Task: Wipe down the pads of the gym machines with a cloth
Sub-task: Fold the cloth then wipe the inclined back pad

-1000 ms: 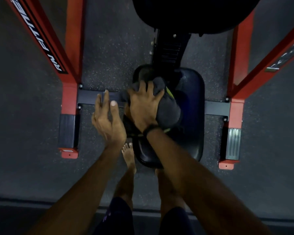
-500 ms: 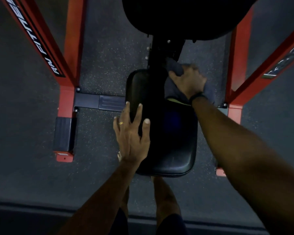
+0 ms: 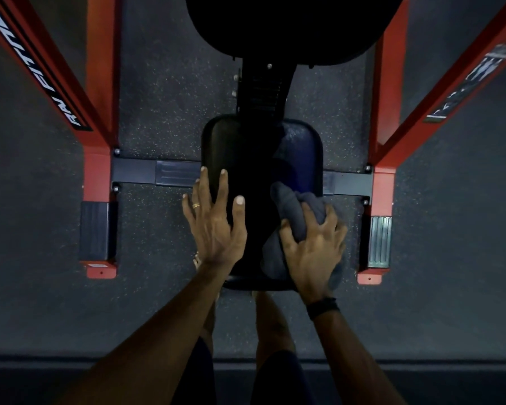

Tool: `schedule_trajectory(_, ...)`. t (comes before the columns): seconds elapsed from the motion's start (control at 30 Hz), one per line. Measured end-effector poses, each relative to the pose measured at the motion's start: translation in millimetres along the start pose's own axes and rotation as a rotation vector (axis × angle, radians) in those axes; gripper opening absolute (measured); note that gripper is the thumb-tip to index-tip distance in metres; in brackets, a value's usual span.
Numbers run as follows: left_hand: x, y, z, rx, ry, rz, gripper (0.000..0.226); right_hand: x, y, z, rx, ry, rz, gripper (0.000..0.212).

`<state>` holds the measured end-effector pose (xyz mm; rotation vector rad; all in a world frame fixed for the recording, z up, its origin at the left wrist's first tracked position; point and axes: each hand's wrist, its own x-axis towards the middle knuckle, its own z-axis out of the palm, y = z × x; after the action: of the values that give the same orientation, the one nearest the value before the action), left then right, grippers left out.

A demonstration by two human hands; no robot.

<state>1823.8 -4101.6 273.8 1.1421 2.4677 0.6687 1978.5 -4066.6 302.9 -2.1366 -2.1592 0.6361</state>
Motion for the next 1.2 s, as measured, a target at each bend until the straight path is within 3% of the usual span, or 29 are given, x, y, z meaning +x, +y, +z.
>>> schedule_trajectory(0.17, 0.1, -2.1, 2.0, -0.017, 0.006, 0.043, 0.061, 67.7, 2.2, 11.1, -0.048, 0.046, -0.111, 0.054)
schedule_trajectory(0.33, -1.4, -3.1, 2.6, -0.012, 0.001, 0.06, 0.061, 169.9, -13.4, 28.5, -0.006, -0.05, -0.021, 0.051)
schedule_trajectory(0.73, -26.7, -23.0, -62.3, -0.074, -0.168, 0.007, 0.063, -20.4, -28.1, -3.0, -0.287, 0.024, 0.055, 0.047)
schedule_trajectory(0.9, -25.6, -45.9, -115.5, -0.116, -0.444, -0.085, 0.084, -60.7, -54.5, -15.6, -0.349, -0.091, -0.236, 0.046)
schedule_trajectory(0.97, -24.5, -48.5, -135.1, -0.182, -0.597, -0.171, 0.079, -76.2, -67.0, -26.9, -0.301, -0.068, -0.375, 0.047)
schedule_trajectory(1.07, -23.6, -42.7, -155.6, -0.339, -0.686, -0.27, 0.083, -93.9, -78.1, -44.3, -0.232, -0.048, -0.408, 0.053)
schedule_trajectory(1.2, -11.6, -2.4, -181.9, -0.607, -0.719, -0.249, 0.026, -96.0, -87.3, -76.2, -0.178, 0.056, -0.406, 0.061)
